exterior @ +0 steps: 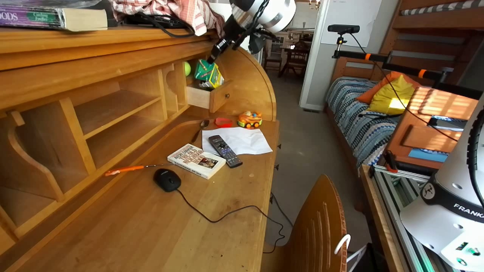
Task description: Remove the crayon box from the drawer and move it to the left
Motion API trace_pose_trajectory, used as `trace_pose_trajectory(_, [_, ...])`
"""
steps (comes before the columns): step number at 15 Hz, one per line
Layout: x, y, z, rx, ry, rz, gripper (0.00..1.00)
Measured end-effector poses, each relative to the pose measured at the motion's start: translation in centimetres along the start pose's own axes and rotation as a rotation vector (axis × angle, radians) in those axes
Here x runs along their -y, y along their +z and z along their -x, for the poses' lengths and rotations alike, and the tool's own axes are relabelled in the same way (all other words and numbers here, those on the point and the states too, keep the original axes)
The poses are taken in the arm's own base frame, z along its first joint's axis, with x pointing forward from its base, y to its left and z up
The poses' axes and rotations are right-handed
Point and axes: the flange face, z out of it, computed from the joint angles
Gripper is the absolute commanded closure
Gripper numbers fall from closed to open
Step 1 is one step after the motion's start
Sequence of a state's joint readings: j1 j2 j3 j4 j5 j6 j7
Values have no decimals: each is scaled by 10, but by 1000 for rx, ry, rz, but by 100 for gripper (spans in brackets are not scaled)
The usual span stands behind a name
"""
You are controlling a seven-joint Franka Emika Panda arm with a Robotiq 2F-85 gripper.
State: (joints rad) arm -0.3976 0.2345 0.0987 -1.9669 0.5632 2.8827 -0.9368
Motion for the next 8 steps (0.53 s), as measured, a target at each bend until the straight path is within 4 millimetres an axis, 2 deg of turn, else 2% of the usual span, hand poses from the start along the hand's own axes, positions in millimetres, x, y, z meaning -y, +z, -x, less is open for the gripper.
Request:
trace_pose_trajectory(3, [-6, -37, -9, -52, 57, -13, 100])
trace_pose_trajectory(8, [1, -60, -11, -66, 83, -83, 100])
